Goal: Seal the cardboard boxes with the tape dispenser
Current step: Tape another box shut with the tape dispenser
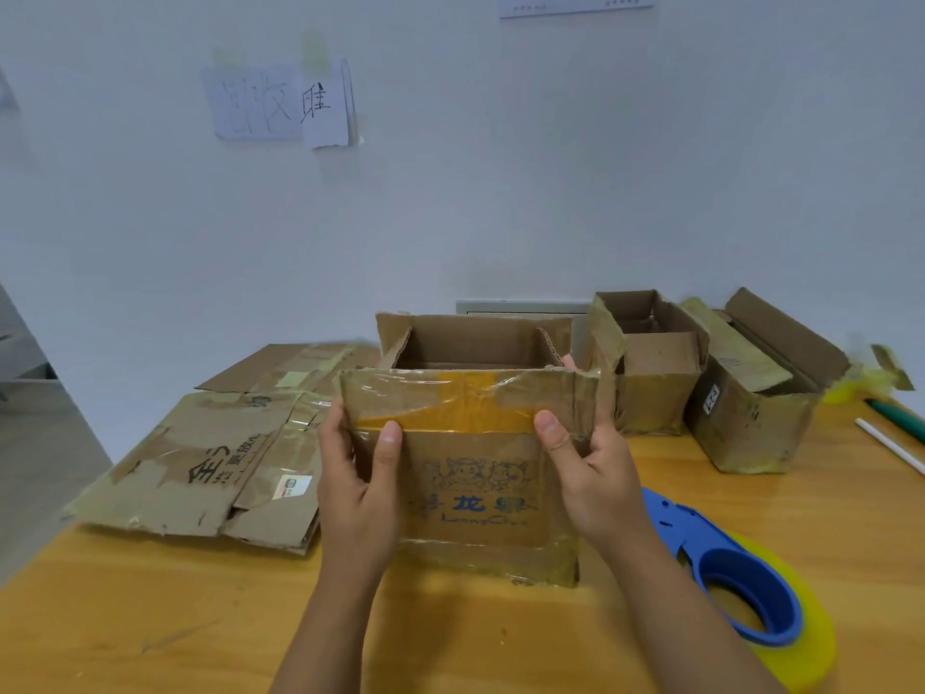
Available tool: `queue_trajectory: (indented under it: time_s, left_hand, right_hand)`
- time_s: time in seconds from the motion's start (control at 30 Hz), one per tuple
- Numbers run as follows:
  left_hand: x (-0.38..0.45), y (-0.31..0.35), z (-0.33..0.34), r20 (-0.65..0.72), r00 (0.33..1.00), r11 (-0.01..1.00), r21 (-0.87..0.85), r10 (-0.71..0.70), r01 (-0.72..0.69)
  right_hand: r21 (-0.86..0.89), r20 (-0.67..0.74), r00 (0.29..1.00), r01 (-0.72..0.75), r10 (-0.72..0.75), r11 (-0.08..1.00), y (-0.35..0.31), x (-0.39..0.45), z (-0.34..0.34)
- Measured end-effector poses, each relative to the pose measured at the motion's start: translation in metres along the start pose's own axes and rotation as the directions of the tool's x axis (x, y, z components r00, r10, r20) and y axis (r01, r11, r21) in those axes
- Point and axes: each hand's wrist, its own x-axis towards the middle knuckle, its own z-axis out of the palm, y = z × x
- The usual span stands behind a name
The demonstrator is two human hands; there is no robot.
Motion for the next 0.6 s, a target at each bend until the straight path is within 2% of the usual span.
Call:
queue_trajectory:
  time_s: [0.27,0.43,0.6]
  left_hand:
    - [0.014,0.007,-0.005,-0.095,0.993,0.997,-0.017,0.073,-0.075]
    - [0.01,-0.008,0.001,-0.081,0.997,0.999,0.044,0.013,-0.009]
    - [0.011,-0.01,0.007,-0.164,0.986,0.997,0.064,0.041,-0.031]
  right_hand:
    - [0.039,0.006,0.993,0.115,-0.115,0.993,-0.013,0.021,0.01]
    - [0.047,0.056,0.997,0.045,-0.048,0.998,0.004,0.028,0.01]
    - [0.047,0.01,1.0,-0.007,0.007,0.999,0.012,0.027,0.009]
